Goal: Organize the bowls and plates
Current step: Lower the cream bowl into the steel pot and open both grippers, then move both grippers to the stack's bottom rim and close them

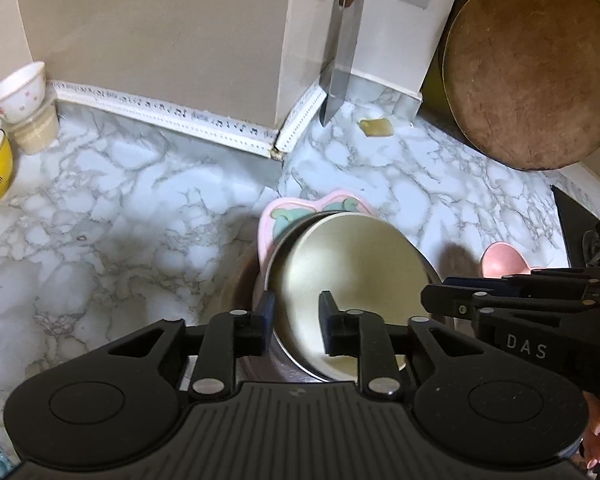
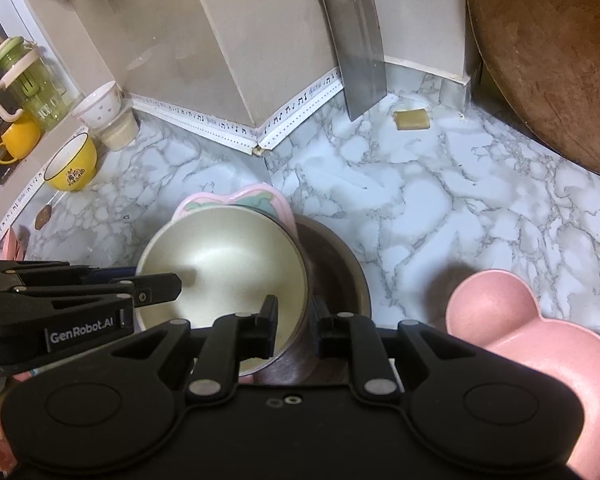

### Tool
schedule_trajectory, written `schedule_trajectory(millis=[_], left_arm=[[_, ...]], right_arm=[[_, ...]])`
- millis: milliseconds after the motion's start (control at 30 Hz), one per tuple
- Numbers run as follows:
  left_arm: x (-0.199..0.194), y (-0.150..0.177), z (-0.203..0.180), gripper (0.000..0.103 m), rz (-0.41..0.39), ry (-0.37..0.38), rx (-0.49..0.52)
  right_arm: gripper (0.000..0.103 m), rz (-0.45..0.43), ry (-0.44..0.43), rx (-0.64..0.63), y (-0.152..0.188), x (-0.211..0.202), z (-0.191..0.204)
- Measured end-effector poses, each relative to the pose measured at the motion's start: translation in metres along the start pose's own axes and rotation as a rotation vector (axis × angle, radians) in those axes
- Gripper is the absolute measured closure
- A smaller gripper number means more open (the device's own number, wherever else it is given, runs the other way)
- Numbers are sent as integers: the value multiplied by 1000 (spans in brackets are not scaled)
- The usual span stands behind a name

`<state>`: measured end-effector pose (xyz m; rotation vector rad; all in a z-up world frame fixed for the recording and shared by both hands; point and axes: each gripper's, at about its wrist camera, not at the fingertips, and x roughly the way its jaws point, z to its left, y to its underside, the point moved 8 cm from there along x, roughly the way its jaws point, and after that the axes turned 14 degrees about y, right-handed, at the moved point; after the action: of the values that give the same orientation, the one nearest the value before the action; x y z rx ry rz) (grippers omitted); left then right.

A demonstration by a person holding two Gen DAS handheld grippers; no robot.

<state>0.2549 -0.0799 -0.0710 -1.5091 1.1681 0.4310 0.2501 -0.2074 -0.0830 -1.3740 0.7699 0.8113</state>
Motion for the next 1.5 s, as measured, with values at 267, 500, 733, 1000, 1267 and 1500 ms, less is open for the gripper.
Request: schedule_trajectory(millis=[267,500,733,1000,1267,1500], left_arm=[[-26,5,8,44,-63,31,9],[-37,15,28,38,-72,32,4],[-41,24,42,38,-70,45,-1],[-27,33,60,31,-67,58,1],[-4,35,74,31,-52,52,19],[11,35,82,31,-33,50,27]], right_arm=[[85,-57,27,-31,1,-17,4],[81,-93,29,-28,4,-29,3],[9,-101,19,10,10,-33,0],[6,-102,98,21,22,-31,-10],[11,-44,115,59,38,-8,-17],[17,-20,129,81,46,4,-18]])
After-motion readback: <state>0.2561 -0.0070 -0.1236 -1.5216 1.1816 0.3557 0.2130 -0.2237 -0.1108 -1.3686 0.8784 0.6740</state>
